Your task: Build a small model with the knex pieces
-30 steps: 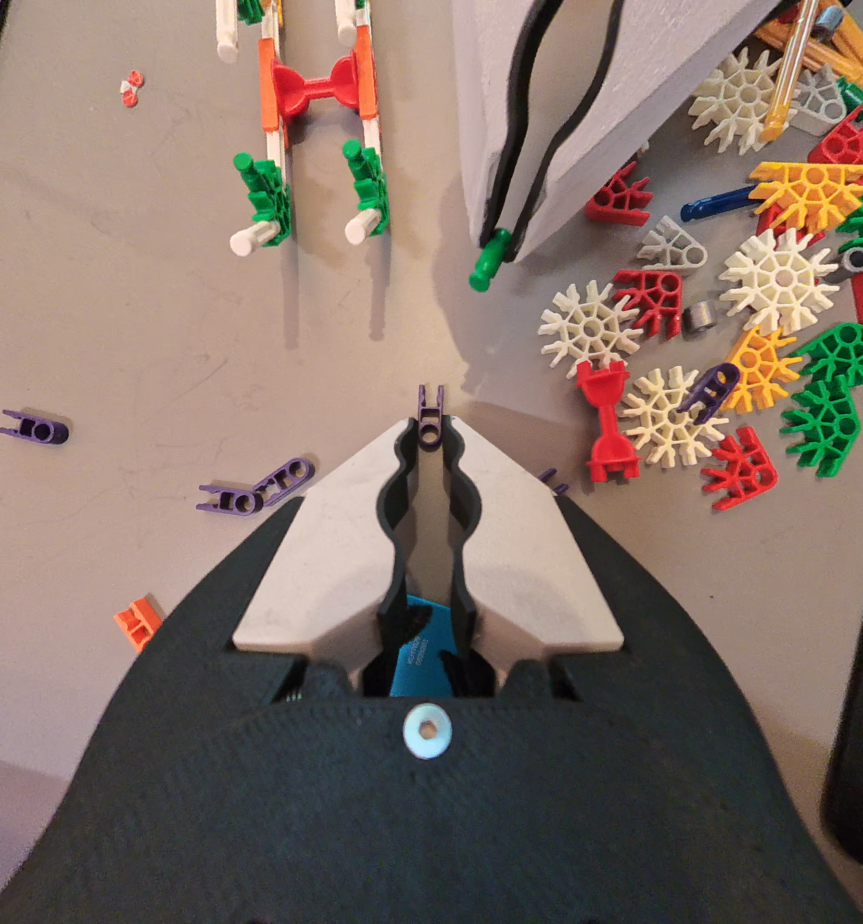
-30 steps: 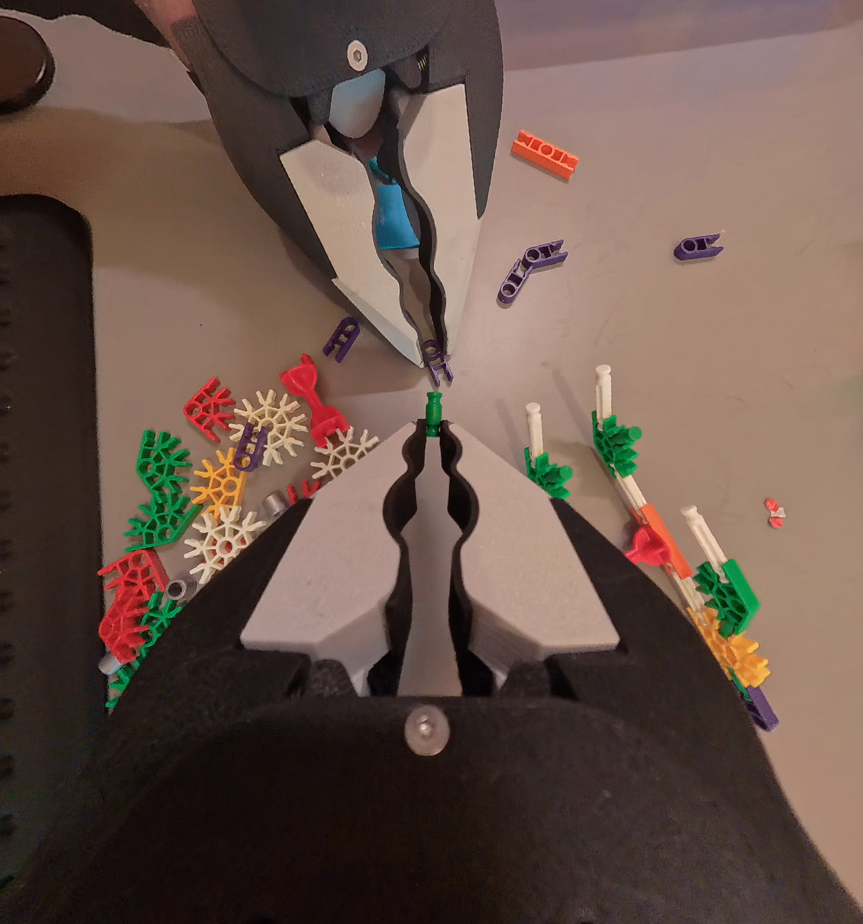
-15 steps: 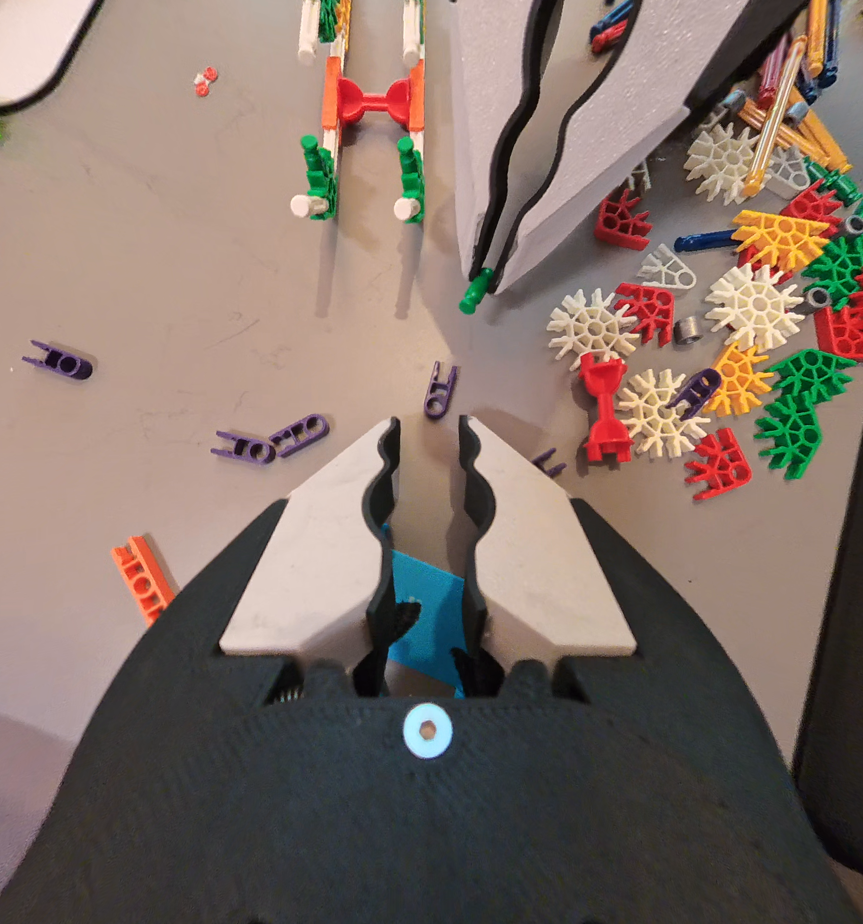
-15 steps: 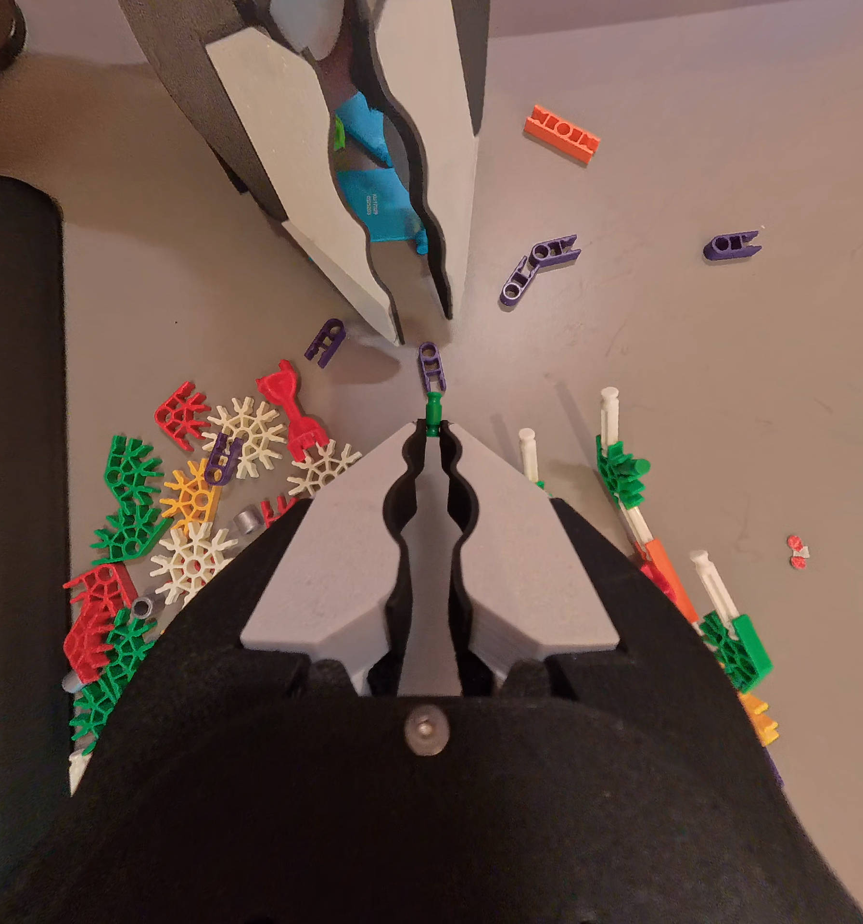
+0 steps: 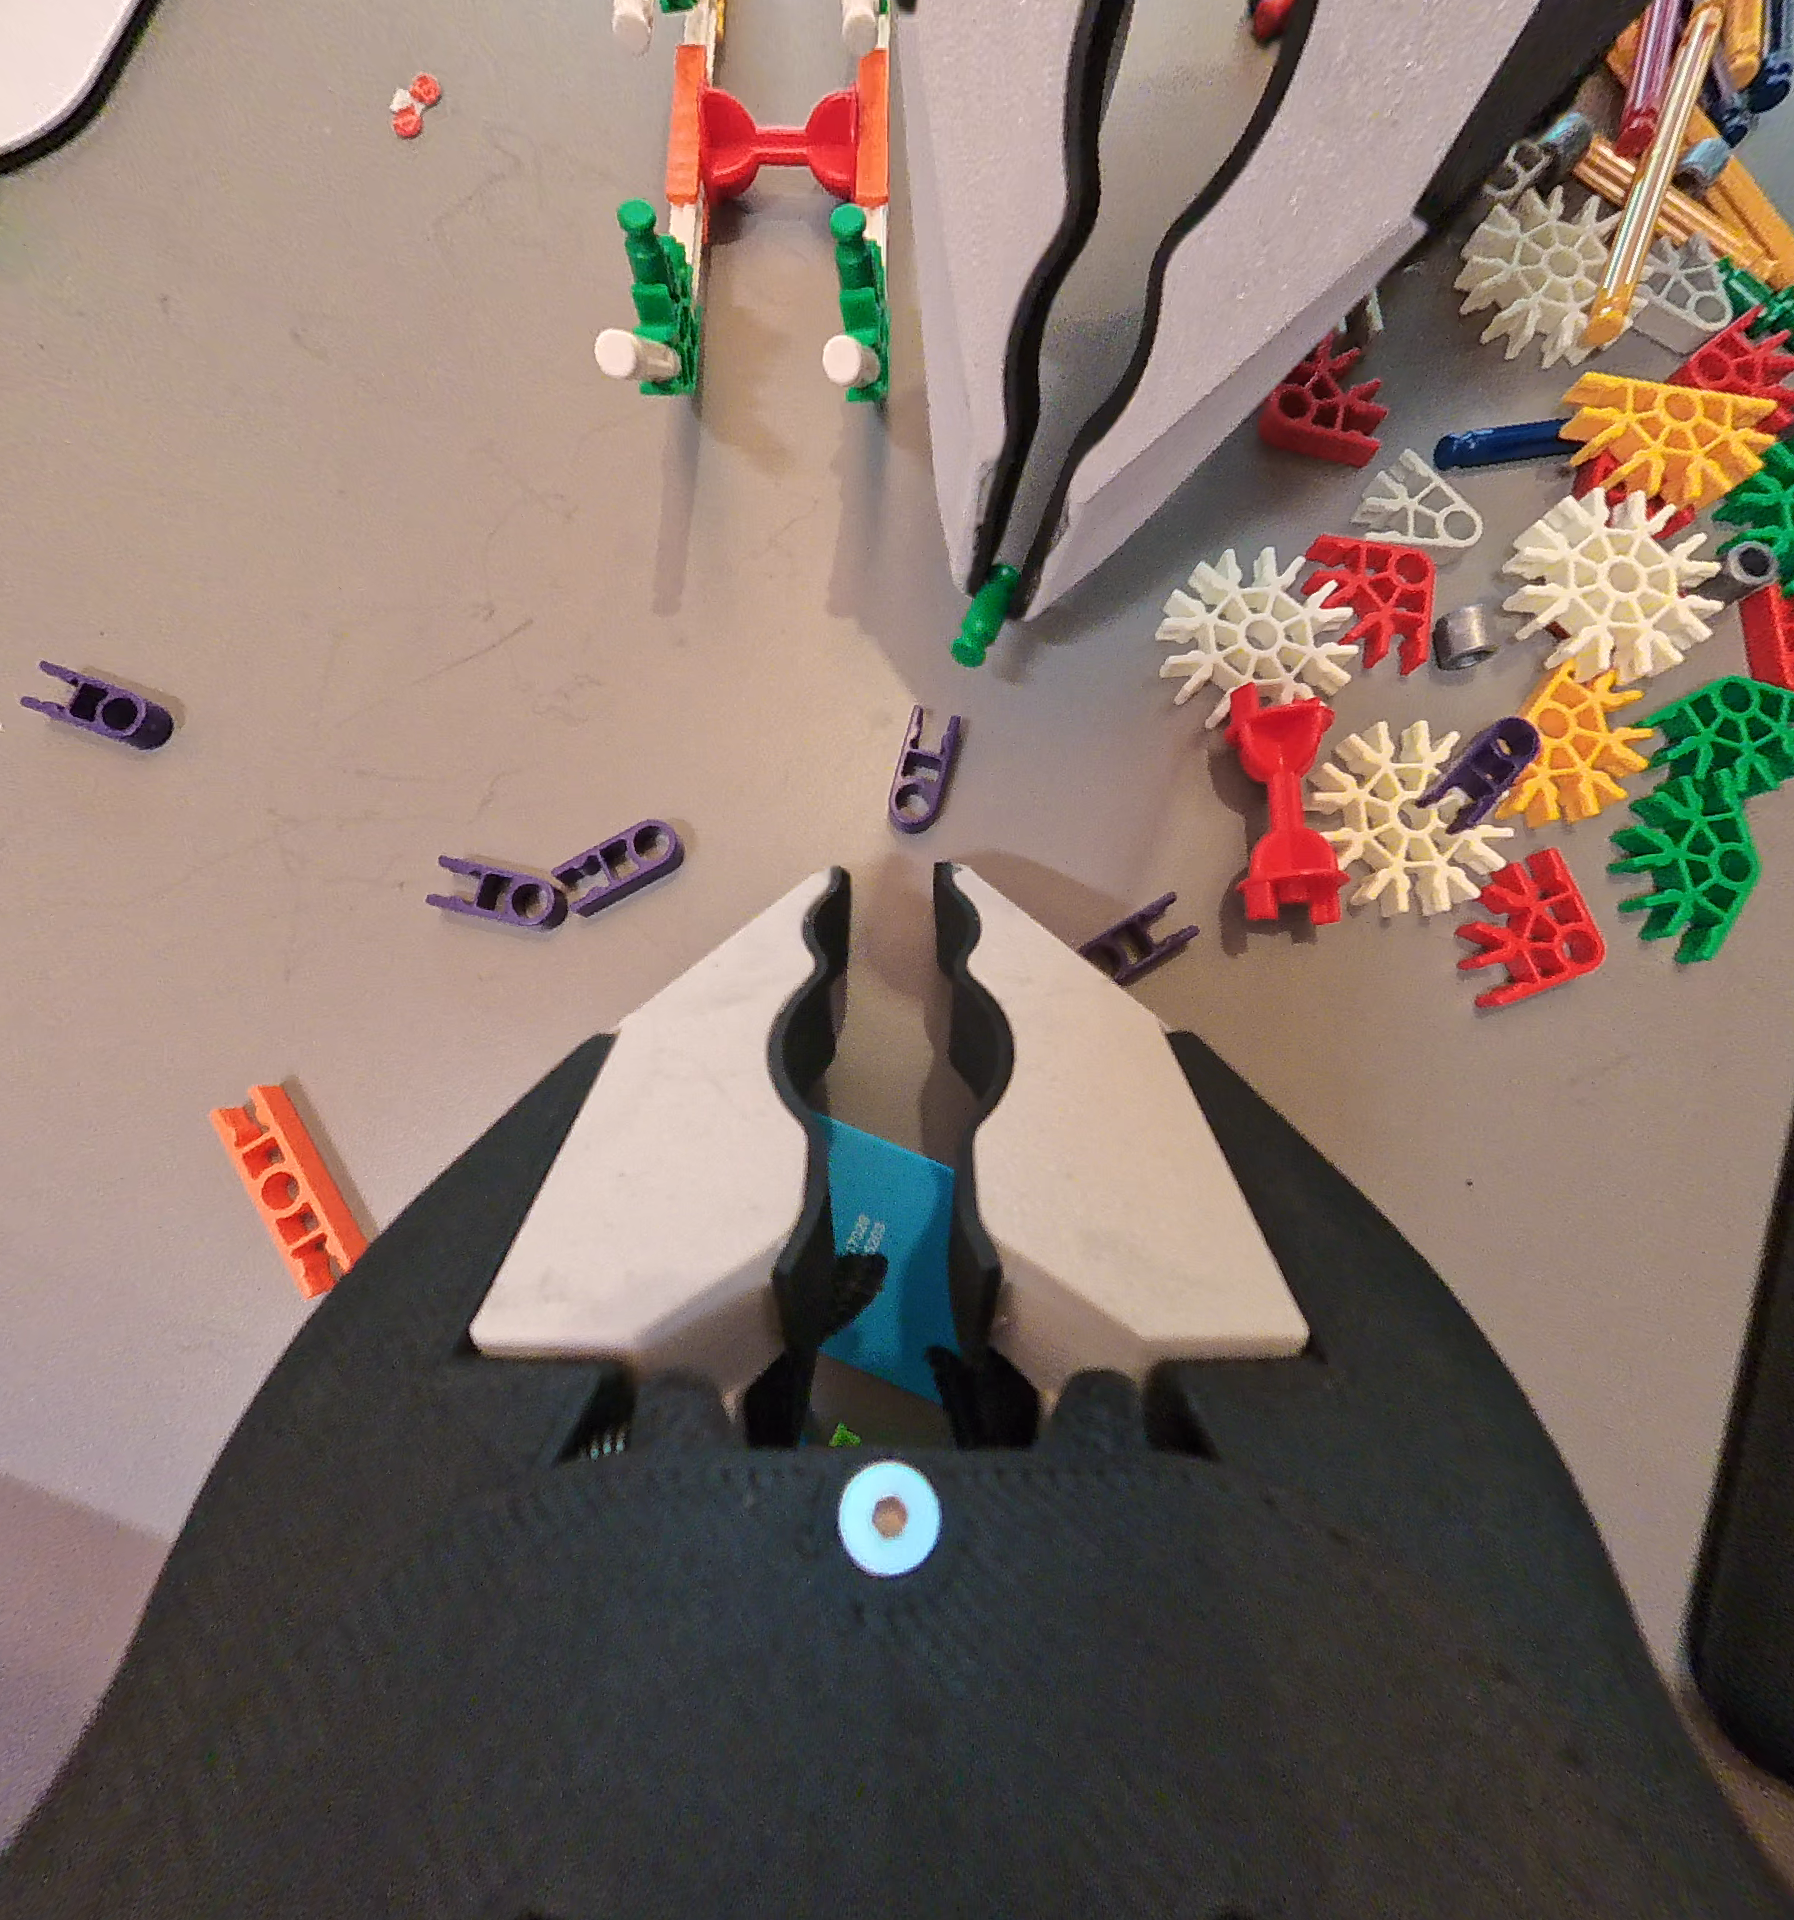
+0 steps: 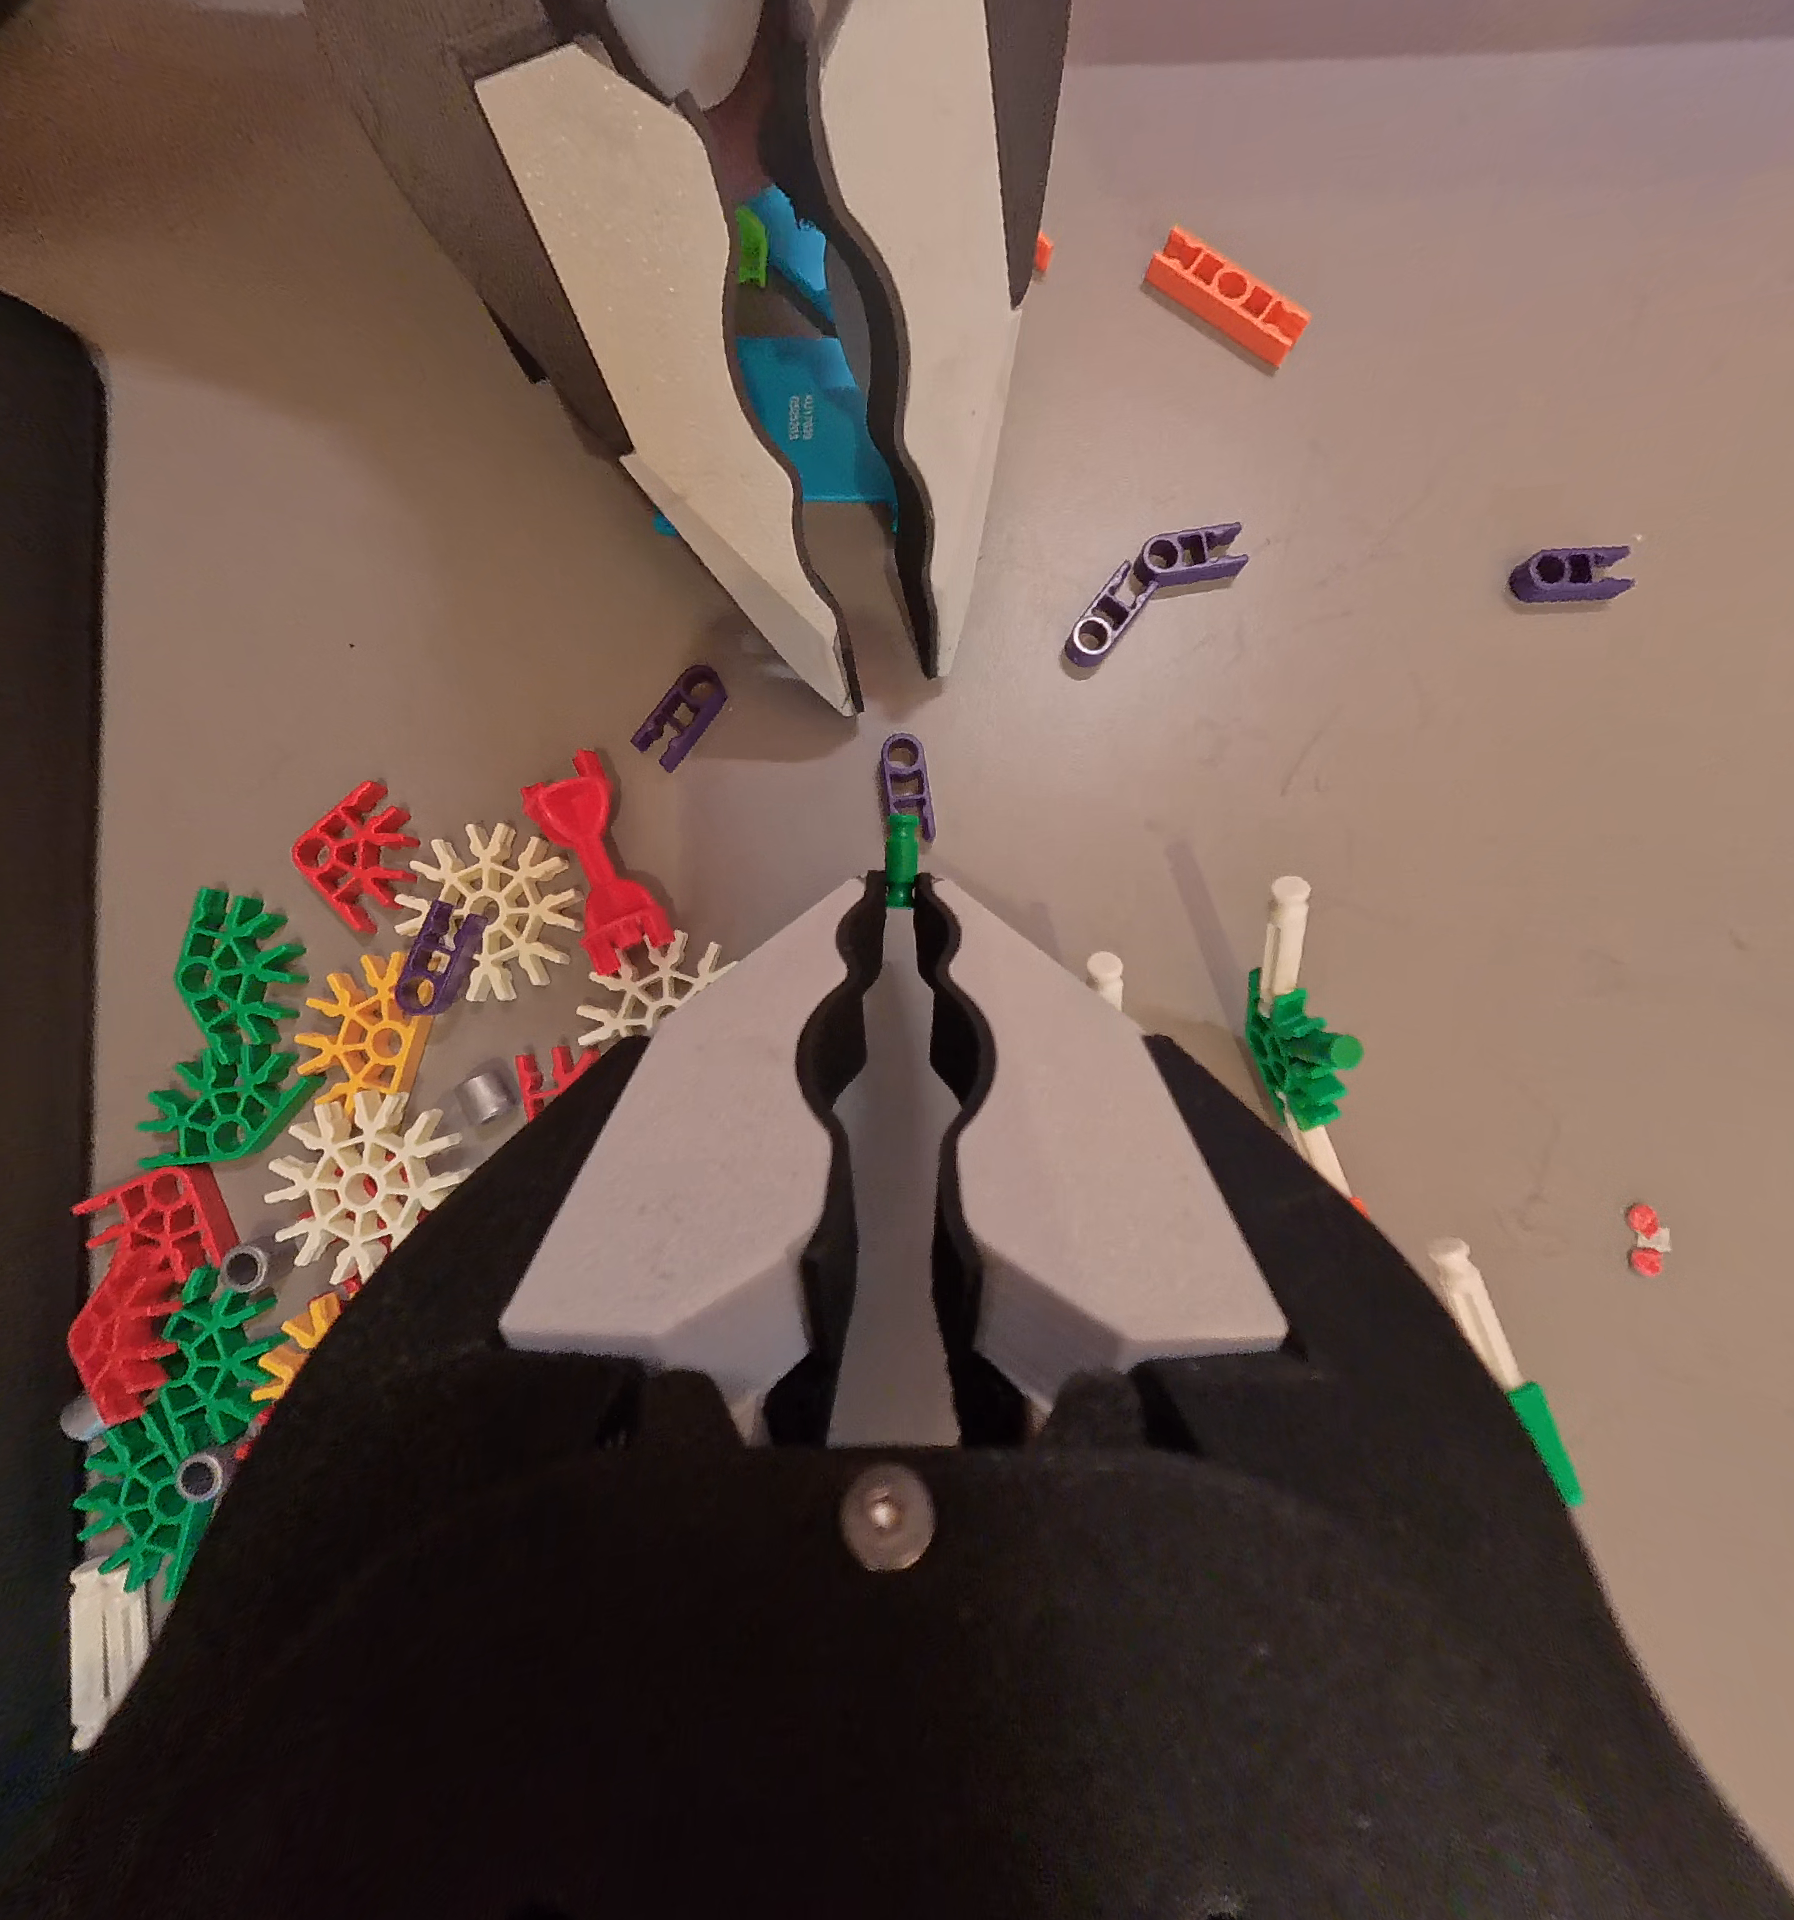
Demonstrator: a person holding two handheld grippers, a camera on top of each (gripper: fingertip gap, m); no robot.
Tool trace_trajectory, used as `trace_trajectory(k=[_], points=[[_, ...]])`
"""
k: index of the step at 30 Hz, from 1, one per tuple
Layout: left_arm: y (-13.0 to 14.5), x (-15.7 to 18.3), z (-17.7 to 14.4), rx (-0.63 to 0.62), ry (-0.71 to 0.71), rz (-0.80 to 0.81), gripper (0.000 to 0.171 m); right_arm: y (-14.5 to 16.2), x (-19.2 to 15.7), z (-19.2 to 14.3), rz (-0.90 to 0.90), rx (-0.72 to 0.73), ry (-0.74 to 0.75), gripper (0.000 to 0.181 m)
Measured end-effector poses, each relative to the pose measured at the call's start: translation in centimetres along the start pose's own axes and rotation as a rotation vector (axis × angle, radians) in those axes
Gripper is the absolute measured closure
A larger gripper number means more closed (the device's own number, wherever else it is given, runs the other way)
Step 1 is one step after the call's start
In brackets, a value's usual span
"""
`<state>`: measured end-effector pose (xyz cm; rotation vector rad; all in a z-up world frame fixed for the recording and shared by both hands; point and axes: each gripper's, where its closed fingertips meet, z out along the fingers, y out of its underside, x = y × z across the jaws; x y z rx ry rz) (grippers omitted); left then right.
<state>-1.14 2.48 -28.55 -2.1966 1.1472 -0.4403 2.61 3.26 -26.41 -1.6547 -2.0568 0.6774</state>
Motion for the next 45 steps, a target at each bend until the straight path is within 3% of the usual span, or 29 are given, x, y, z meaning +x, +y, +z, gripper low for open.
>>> trace_trajectory(k=[13, 28, 36, 45], points=[[-1.1, 0.4, 0.5, 0.001, 0.014, 0.041, 0.155, 0.3, 0.4, 0.7, -0.030, -0.085, -0.032, 0.178], [-1.4, 0.7, 1.4, -0.032, 0.056, 0.087, 0.164, 1.0, 0.4, 2.0, -0.105, -0.190, -0.045, 0.178], [-1.4, 0.8, 1.4, -0.038, 0.075, 0.103, 0.164, 0.4, 0.1, 1.4, -0.068, -0.158, -0.070, 0.174], [-1.4, 0.9, 1.4, -0.042, 0.081, 0.111, 0.164, 0.2, 0.2, 1.1, -0.014, -0.105, -0.055, 0.181]])
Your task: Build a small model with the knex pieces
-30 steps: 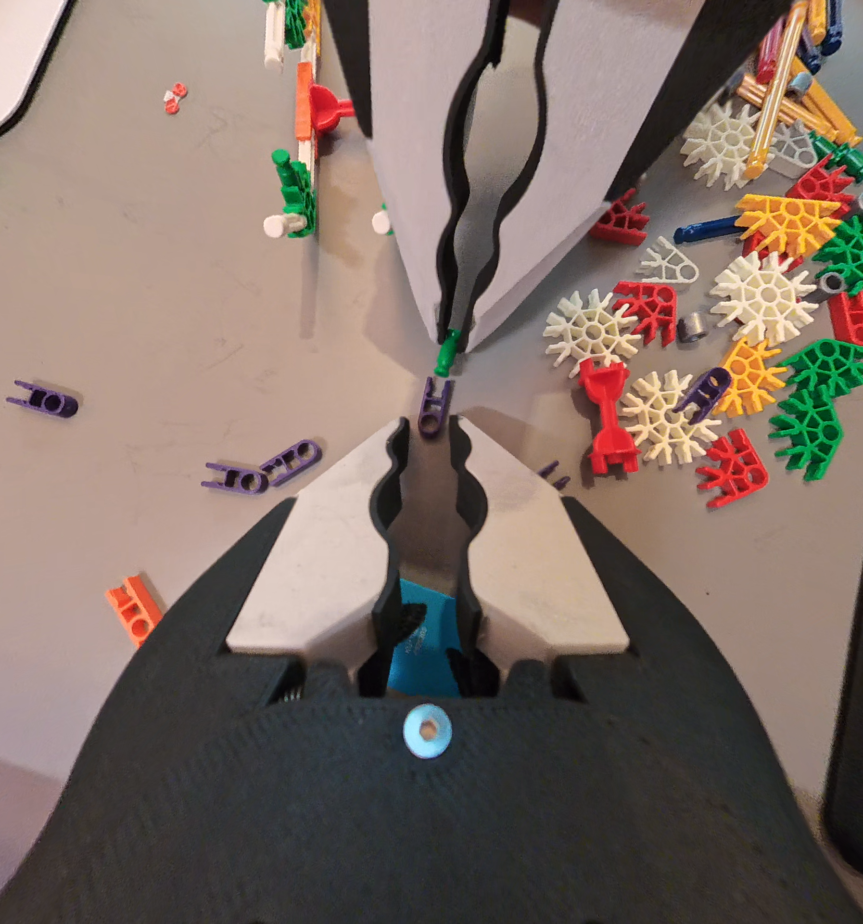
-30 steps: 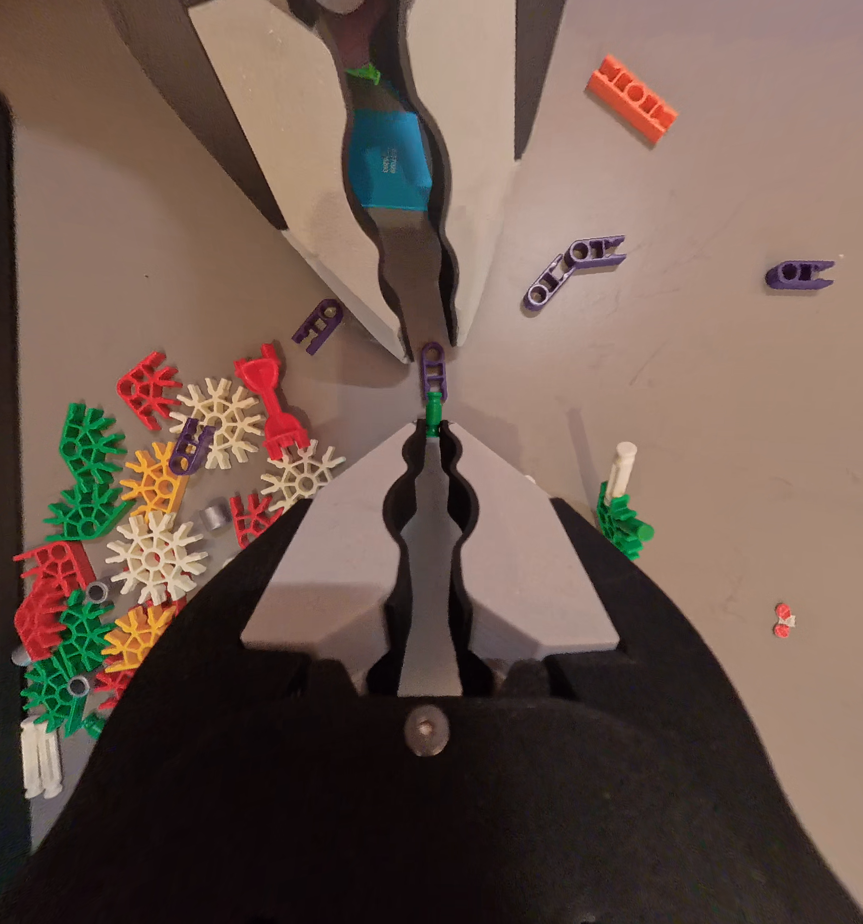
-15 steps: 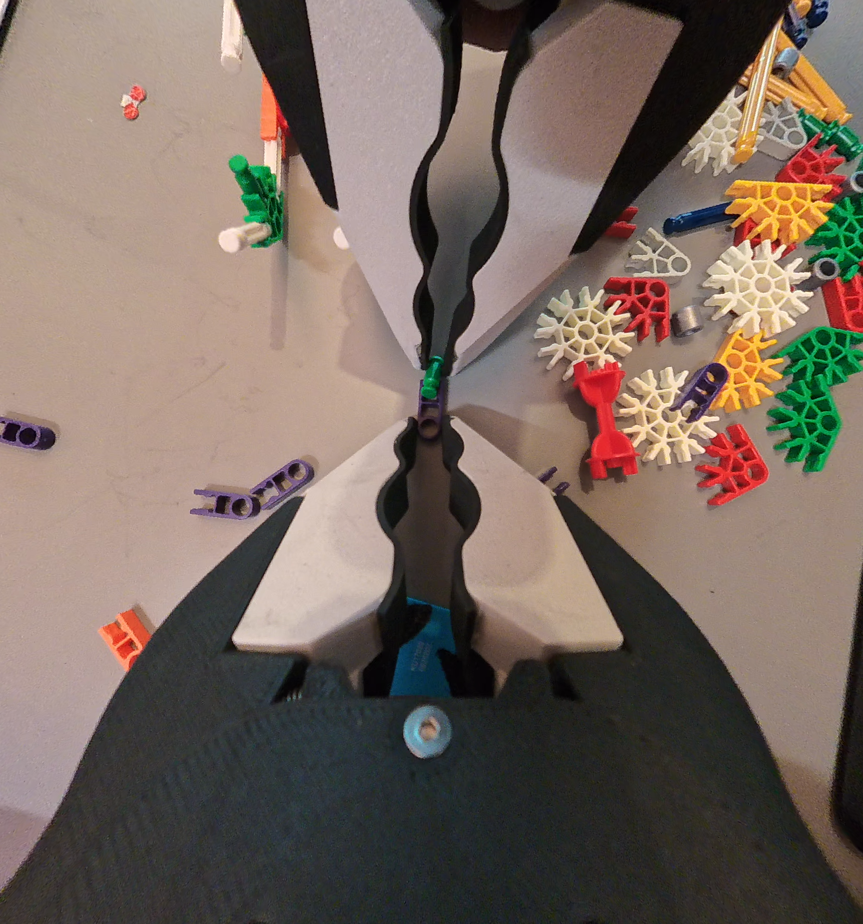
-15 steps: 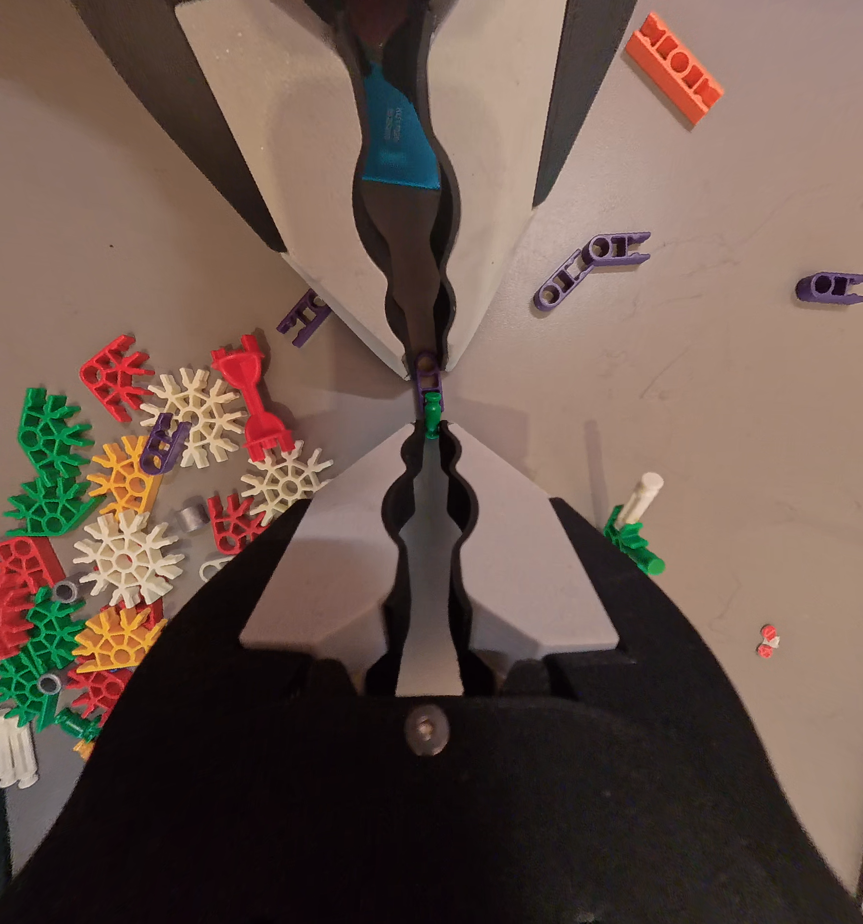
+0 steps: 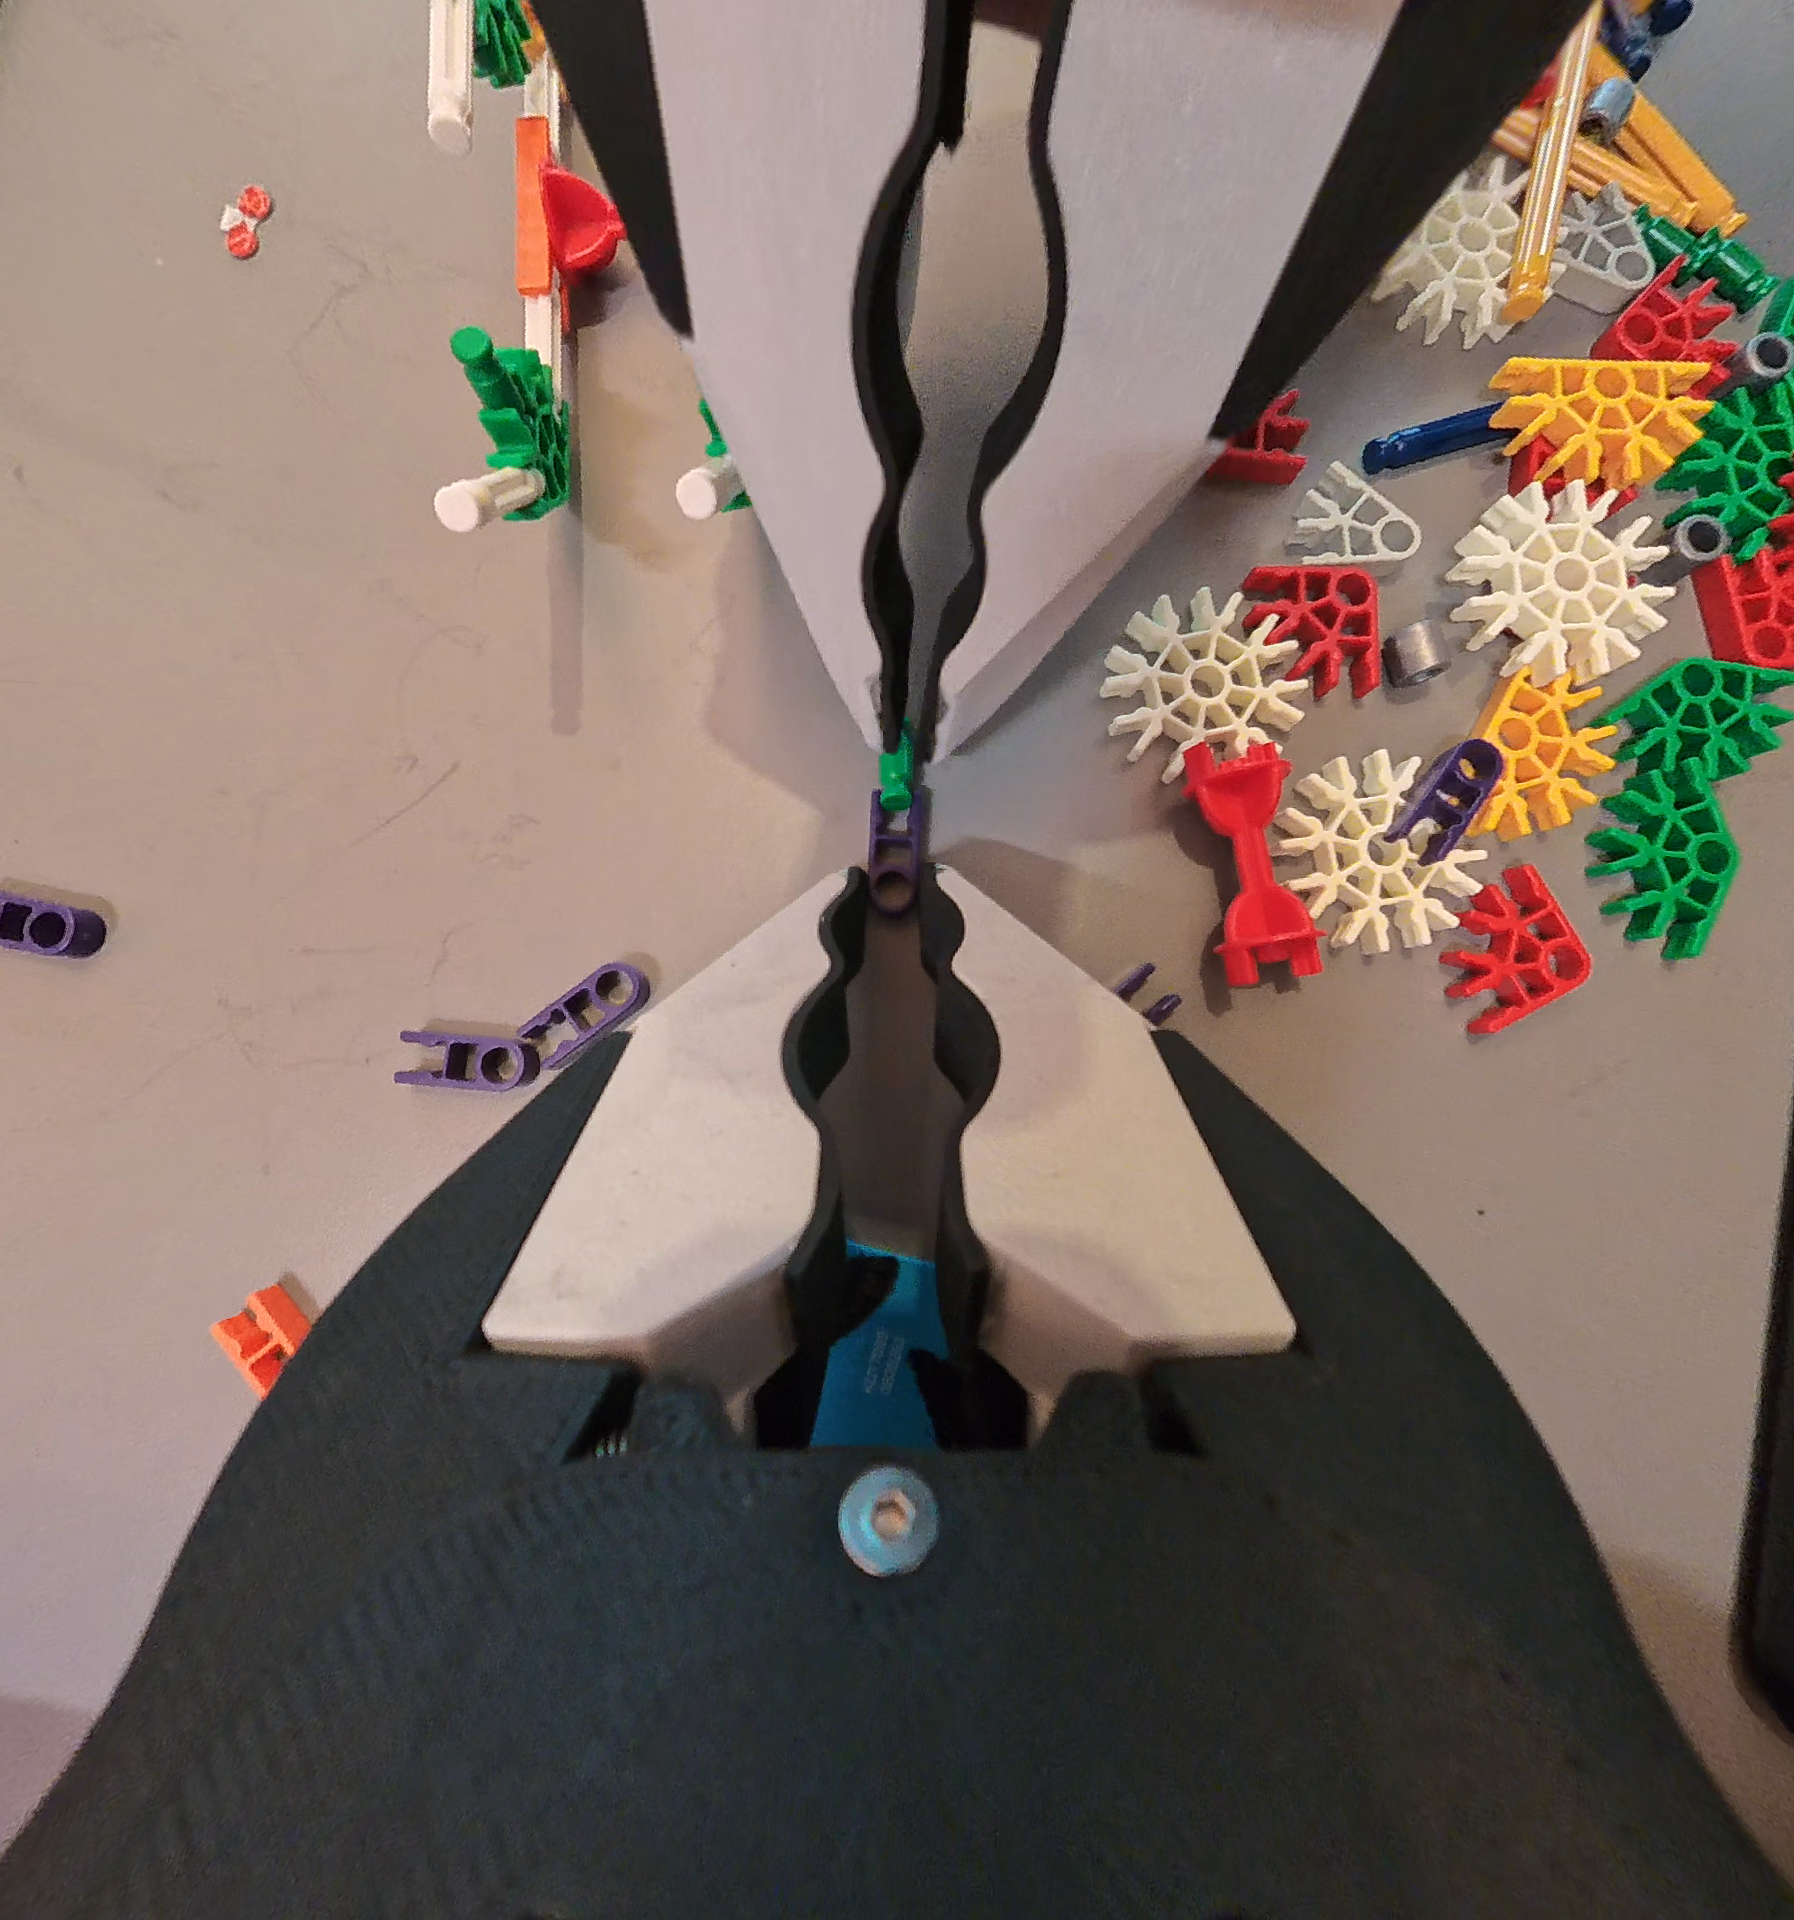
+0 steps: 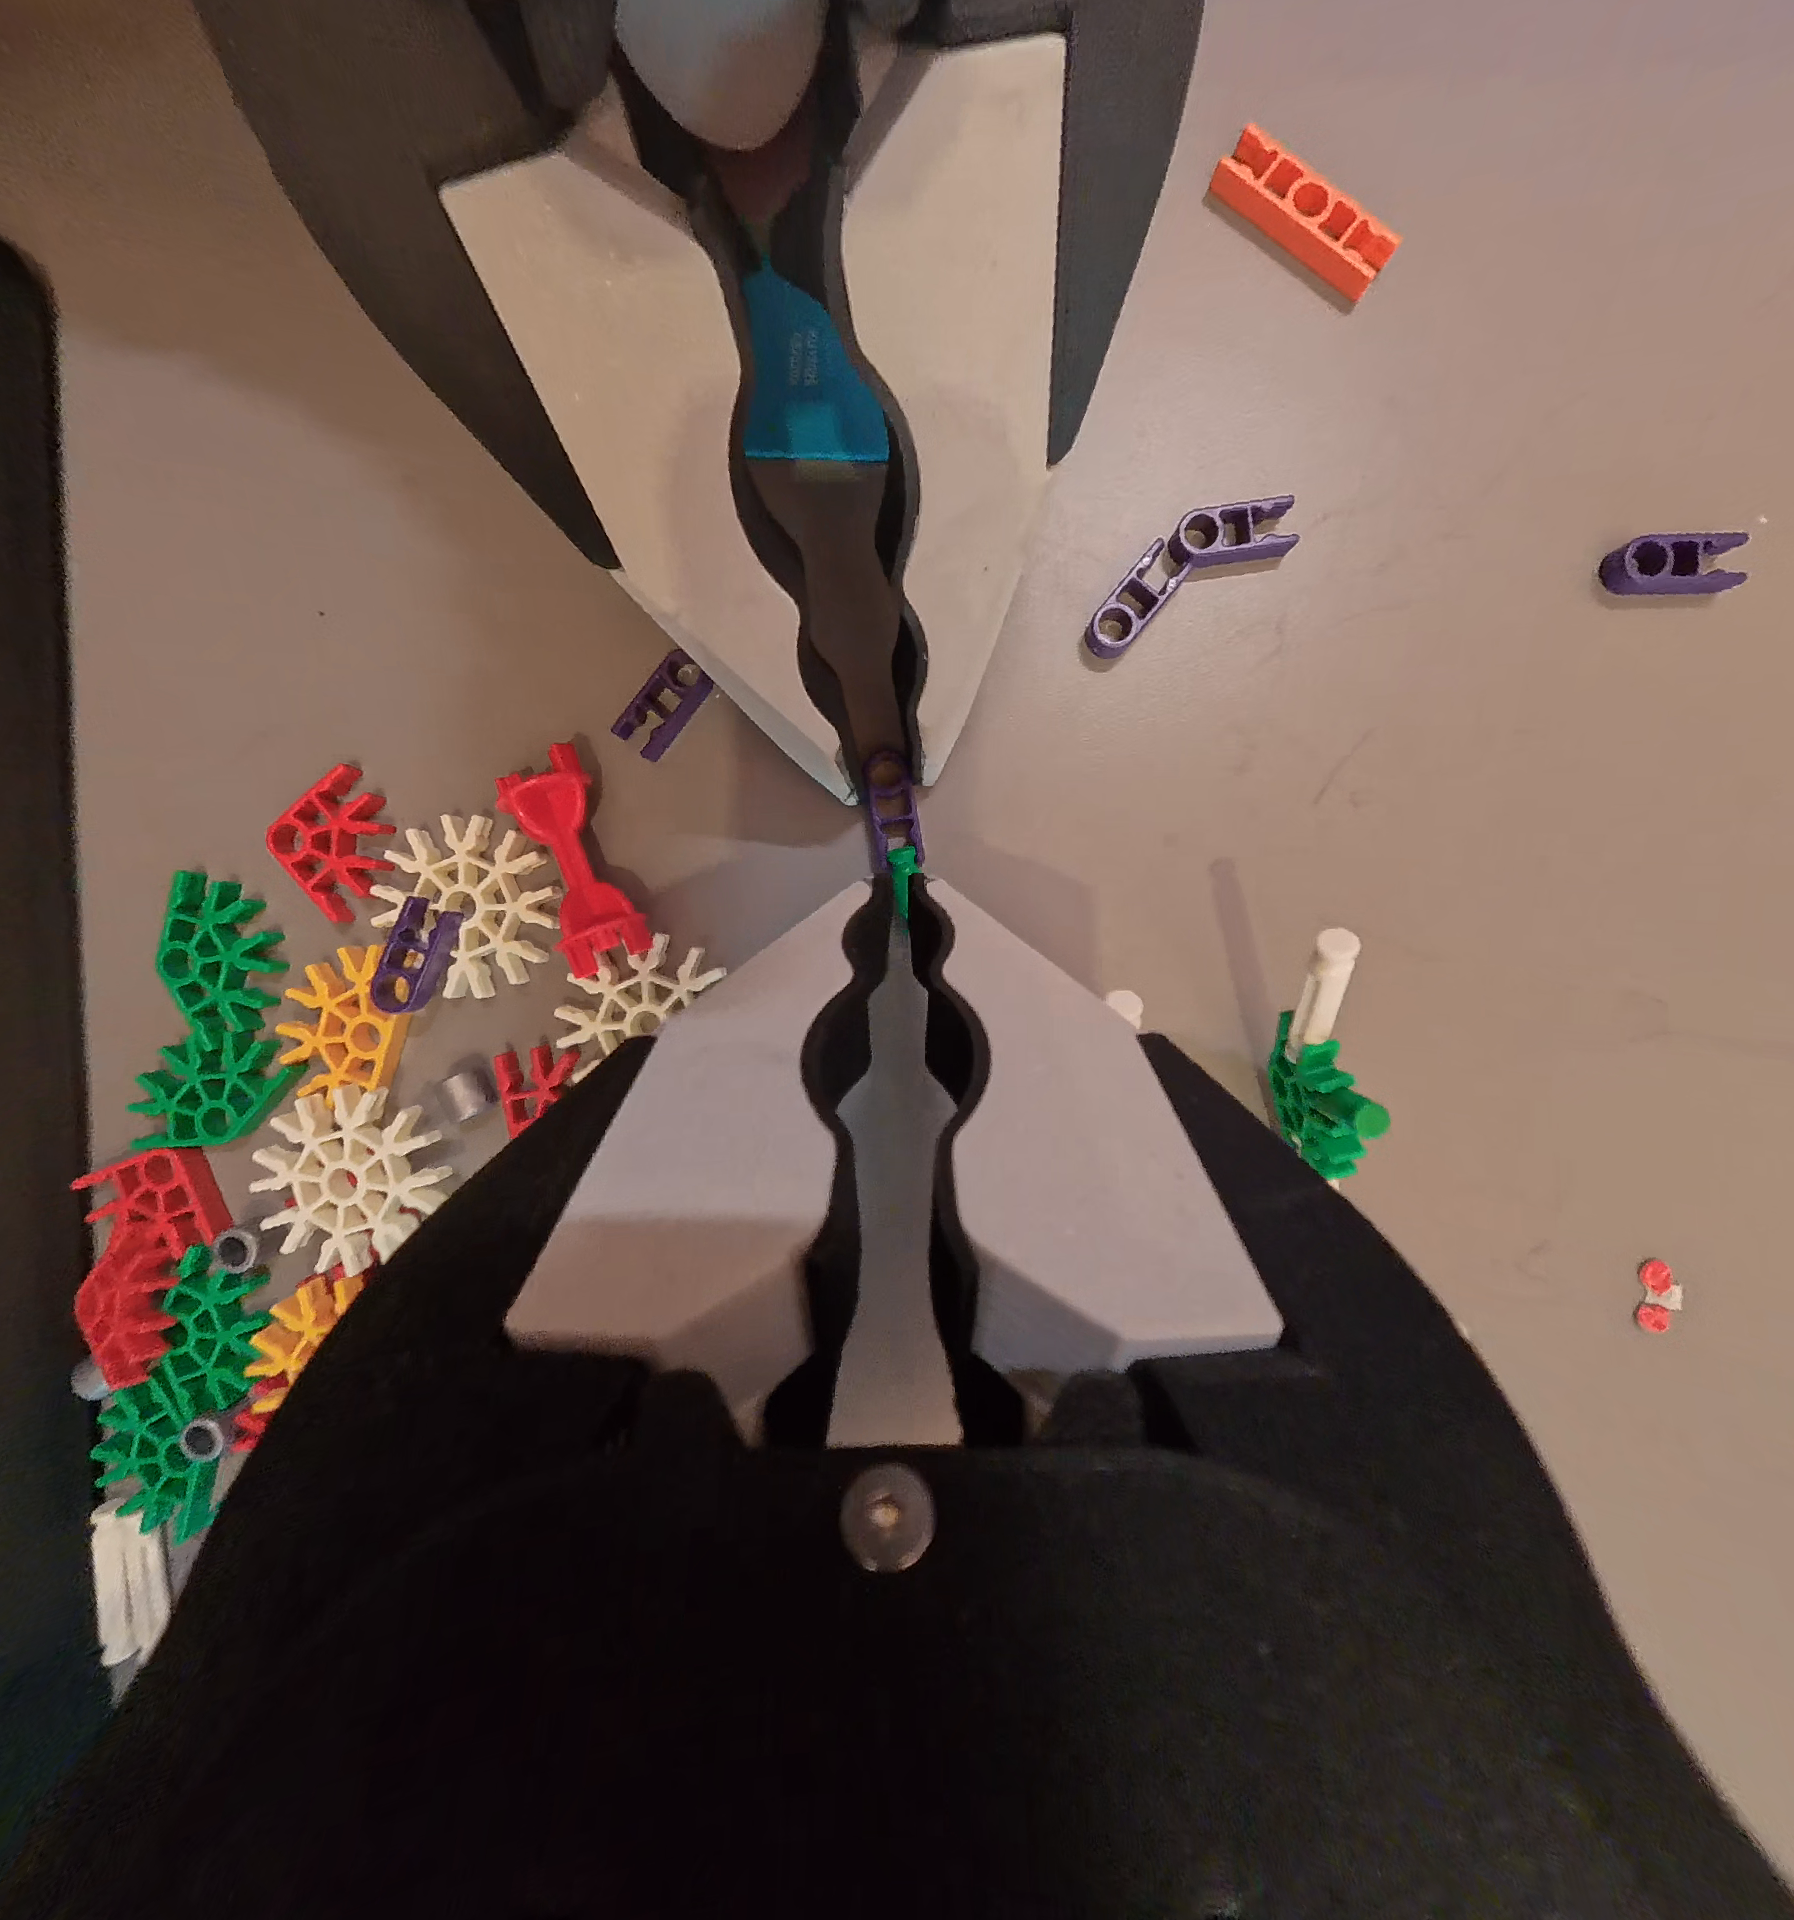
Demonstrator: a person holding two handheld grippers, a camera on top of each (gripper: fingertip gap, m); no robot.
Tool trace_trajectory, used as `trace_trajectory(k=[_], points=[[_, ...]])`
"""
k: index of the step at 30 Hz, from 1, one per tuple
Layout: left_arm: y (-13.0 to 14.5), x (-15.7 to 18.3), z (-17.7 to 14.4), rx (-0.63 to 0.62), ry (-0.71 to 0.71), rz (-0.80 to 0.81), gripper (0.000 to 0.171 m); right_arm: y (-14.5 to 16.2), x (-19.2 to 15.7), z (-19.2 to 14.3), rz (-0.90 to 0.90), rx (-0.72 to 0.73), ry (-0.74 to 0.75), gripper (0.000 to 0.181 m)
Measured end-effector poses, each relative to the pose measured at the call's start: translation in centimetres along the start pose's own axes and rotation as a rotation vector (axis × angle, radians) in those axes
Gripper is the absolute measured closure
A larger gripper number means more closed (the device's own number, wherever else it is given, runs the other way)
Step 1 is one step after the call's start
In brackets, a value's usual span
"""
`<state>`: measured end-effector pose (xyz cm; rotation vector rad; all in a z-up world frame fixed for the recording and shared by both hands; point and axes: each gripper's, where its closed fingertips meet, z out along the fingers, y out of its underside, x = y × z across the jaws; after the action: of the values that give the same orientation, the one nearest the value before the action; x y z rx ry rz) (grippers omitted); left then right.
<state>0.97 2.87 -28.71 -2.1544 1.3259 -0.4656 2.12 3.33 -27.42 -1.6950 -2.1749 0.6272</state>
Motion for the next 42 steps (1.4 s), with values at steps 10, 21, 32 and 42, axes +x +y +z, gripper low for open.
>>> trace_trajectory(k=[10, 21, 32, 42], points=[[-0.08, 0.06, 0.07, -0.003, 0.000, 0.004, 0.164, 0.06, 0.16, 0.62, 0.038, 0.035, -0.007, 0.181], [-0.14, 0.12, 0.16, -0.001, 0.011, 0.004, 0.164, 0.05, 0.12, 0.03, 0.015, 0.059, -0.001, 0.176], [-0.16, 0.06, 0.17, -0.007, 0.012, 0.007, 0.164, 0.52, 0.11, 0.74, 0.005, 0.030, -0.004, 0.178], [-0.16, 0.04, 0.16, -0.004, 0.016, 0.004, 0.164, 0.00, 0.15, 0.23, 0.027, 0.066, -0.012, 0.178]])
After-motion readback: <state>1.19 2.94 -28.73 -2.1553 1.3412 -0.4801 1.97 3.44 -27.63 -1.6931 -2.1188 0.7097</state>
